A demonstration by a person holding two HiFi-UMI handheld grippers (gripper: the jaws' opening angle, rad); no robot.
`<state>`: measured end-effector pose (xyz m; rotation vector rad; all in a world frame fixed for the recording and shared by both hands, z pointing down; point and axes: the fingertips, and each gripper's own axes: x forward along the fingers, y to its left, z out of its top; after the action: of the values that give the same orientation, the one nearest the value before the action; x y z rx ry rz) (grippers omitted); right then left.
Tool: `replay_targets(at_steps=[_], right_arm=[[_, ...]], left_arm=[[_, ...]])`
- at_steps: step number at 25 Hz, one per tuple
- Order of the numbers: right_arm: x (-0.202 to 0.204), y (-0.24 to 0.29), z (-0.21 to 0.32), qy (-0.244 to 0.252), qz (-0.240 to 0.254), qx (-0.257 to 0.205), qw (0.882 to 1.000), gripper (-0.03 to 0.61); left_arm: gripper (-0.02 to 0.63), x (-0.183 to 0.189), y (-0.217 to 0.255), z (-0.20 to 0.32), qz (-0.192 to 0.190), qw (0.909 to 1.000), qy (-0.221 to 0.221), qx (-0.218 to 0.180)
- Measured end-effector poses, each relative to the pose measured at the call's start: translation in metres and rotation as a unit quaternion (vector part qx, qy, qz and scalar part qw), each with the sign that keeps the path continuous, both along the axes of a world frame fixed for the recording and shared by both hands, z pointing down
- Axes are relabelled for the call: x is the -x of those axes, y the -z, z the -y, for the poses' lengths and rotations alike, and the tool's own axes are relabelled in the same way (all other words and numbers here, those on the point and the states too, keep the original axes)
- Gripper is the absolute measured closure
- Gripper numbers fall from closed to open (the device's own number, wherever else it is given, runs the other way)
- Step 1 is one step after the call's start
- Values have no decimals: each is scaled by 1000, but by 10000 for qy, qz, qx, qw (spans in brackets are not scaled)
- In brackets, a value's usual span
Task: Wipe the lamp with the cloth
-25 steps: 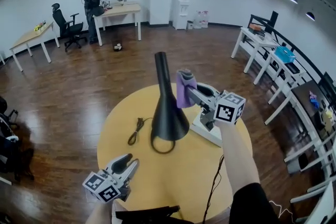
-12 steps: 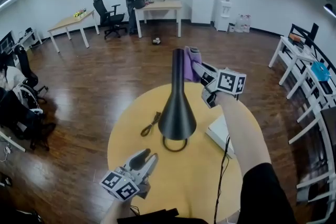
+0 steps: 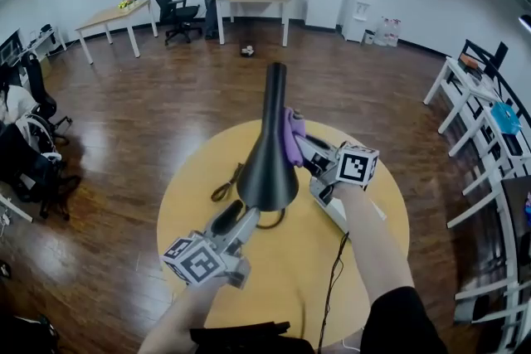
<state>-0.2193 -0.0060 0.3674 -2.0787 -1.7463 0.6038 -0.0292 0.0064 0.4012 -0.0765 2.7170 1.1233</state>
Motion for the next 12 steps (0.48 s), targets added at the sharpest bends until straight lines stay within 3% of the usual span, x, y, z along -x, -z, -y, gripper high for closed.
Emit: replay_targets(at_steps=[4, 12], right_arm=[[-19, -14, 17, 303, -88, 116, 9994, 486], [-36, -37, 37, 533, -599, 453, 9958, 486]], left_arm=[[348, 4, -1, -1, 91, 9995, -20, -297], [371, 6, 14, -6, 225, 9992, 223, -233]])
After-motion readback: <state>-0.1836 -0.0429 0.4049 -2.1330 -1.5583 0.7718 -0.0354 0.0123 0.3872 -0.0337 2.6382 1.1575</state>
